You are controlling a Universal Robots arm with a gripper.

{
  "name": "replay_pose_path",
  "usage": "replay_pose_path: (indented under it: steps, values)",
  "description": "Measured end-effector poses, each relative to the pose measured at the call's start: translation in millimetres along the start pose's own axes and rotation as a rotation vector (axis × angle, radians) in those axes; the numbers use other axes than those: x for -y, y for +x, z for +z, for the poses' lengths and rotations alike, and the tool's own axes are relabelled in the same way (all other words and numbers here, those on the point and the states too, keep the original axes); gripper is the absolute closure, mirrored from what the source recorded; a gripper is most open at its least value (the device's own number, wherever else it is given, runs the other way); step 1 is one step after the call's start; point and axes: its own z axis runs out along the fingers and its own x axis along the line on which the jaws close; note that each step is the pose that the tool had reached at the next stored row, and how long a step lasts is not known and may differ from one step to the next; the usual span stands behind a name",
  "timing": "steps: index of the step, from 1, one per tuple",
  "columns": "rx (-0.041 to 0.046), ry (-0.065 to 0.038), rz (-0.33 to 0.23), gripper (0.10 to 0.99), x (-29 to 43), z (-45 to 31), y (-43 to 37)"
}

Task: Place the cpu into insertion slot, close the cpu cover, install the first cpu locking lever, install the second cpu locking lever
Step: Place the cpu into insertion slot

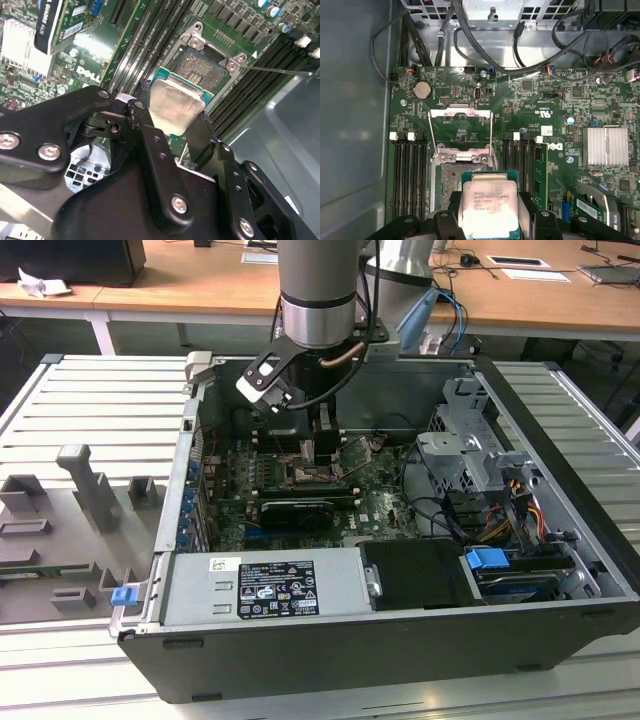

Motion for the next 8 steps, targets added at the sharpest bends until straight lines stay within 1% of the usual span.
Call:
replay_pose_path:
  steps: [2, 8]
  values:
    - [0.0029, -0.001, 0.035, 0.557, 0.3, 3.0, -0.1]
    - [0.003, -0.001, 0.035, 0.557, 0.9, 5.5, -0.1]
